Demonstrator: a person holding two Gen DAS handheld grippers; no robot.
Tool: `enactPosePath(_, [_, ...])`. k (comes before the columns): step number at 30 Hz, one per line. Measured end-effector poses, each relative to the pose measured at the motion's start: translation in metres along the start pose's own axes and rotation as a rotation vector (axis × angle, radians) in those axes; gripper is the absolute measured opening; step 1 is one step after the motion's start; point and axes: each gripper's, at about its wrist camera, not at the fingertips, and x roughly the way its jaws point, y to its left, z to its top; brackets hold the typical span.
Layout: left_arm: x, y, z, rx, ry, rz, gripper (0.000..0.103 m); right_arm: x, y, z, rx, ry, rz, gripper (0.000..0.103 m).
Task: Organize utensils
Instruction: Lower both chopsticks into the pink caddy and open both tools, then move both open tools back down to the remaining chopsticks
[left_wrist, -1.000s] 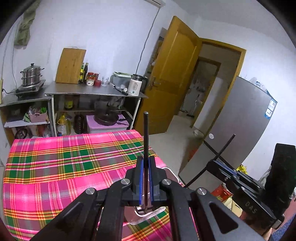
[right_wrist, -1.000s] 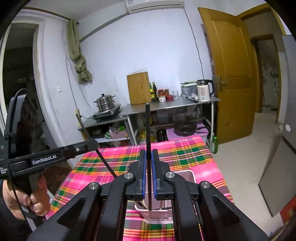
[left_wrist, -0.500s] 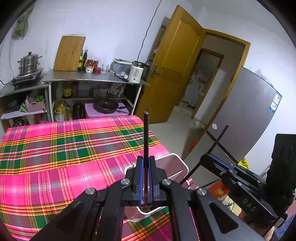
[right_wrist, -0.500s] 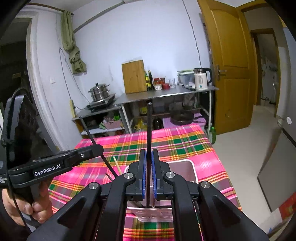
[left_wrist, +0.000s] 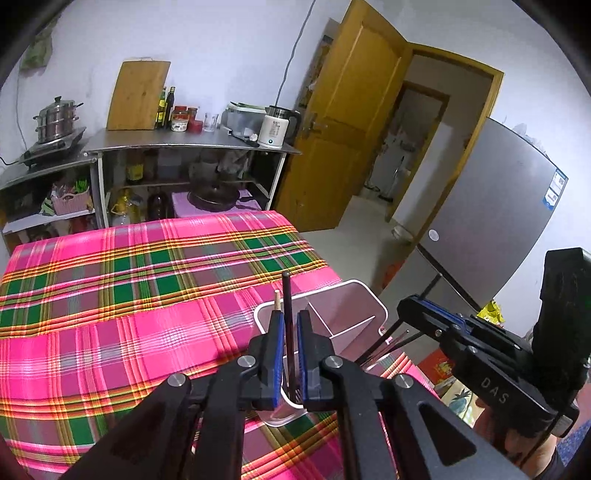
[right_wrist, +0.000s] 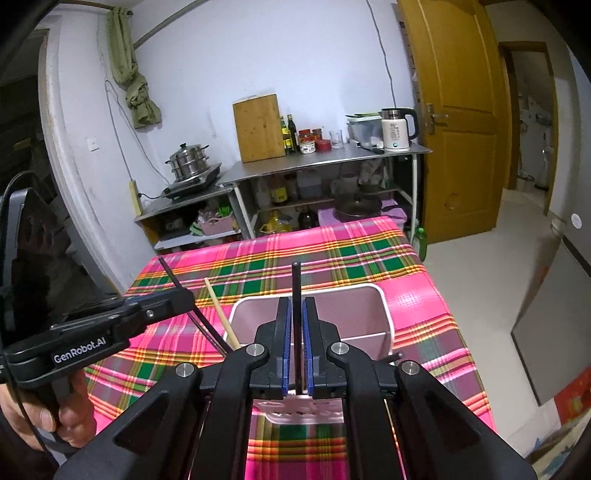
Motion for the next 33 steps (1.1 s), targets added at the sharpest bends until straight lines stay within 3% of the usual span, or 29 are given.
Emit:
enactPosePath(2, [-0.007,0.0,0.0,0.003,-0.013,0.003,0.01,-0.006,0.0,0.0,0.003,-0.012,-0.013,0.015])
enactPosePath(13, [-0.061,0.0,-0.021,0.021,-0.096,0.056,0.012,-0.046,0.009,-0.014,0.008,-0.075,-0.01,0.022])
enactPosePath(14, [-0.066,-0.001,-0.026,0.022,-0.103,0.061,0.012,-0.049,0.012,-0.017,0.005,-0.078,-0.01,0.024])
enactPosePath(16, [-0.074,-0.001,-0.034,0.025,-0.113,0.075,0.012,-0.054,0.017,-0.022,-0.001,-0.081,-0.003,0.04])
enactPosePath(28, [-0.107,0.014,-0.103,-0.002,-0.117,0.18,0.012,-0.07,0.047,-0.076,-0.034,-0.021,0.093,0.041])
enactPosePath(33, [-0.108,0.027,-0.138,-0.031,-0.064,0.212,0.012,-0.064,0.06,-0.104,-0.053,0.039,0.112,0.041])
